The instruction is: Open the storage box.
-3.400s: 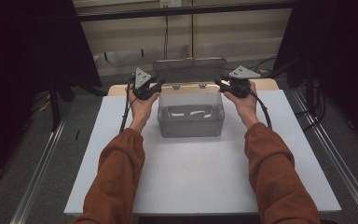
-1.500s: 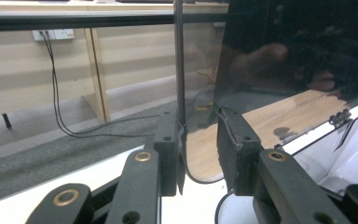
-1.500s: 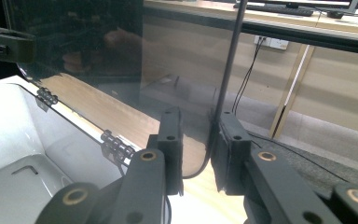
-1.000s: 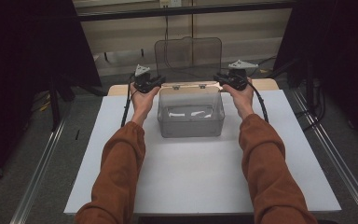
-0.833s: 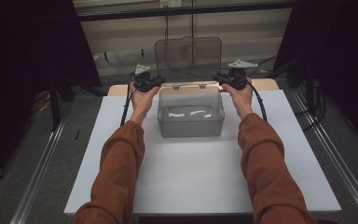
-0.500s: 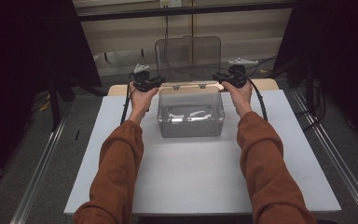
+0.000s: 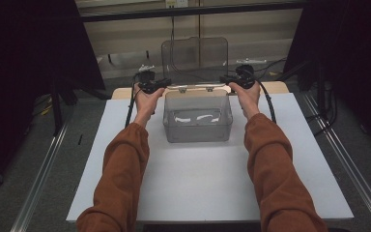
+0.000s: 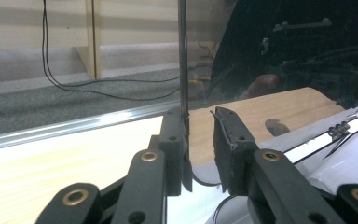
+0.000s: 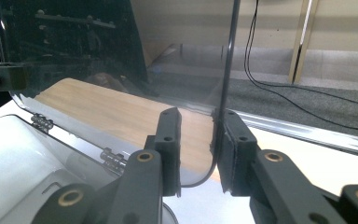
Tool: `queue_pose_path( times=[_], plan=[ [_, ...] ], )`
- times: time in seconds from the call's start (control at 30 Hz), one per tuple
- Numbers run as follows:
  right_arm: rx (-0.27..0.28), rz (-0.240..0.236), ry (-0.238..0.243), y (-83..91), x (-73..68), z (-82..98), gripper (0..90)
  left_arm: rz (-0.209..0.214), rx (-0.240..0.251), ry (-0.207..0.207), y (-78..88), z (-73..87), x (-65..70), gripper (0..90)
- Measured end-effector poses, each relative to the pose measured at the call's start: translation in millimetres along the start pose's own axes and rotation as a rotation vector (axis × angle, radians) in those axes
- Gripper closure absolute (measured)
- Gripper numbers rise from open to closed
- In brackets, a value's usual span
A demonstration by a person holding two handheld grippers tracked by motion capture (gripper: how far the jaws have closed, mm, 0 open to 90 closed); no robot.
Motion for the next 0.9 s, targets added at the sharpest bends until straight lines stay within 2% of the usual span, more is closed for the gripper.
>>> queue_pose_path(
  times=[0.13,0.37,0.47,0.7,0.83,0.9],
  plan=[
    [-0.017,0.015,-0.014,-1.8,-0.3,-1.4,70.0,-0.014,-0.013,0.002,-1.0,-0.8,0.3,73.5],
    [-0.035,0.009,-0.043,-4.5,0.9,-1.5,68.1,-0.034,-0.028,0.001,-4.8,-0.5,1.0,69.9],
    [-0.052,0.012,-0.069,-6.3,1.3,-2.3,67.5,-0.027,-0.034,0.022,-5.9,-0.3,0.0,69.4],
    [-0.102,0.021,-0.086,-10.2,1.4,-4.1,64.1,-0.028,-0.073,0.024,-9.6,1.4,-1.0,65.3],
    [-0.1,0.006,-0.117,-13.4,2.9,-1.1,62.2,-0.013,-0.079,0.064,-12.8,3.1,-1.7,62.7],
    [-0.103,0.006,-0.116,-14.8,3.7,-0.2,61.2,-0.01,-0.087,0.077,-13.9,4.4,-2.8,62.3]
  ],
)
Point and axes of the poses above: each handheld gripper's, and its own axes: y roughly backward along the jaws, z roughly out of its underside, x roughly to its right, the point moved 6 cm from there along -y, roughly forward along the jaws, and after that the axes turned 6 degrees about -x, right-handed, at the moved point
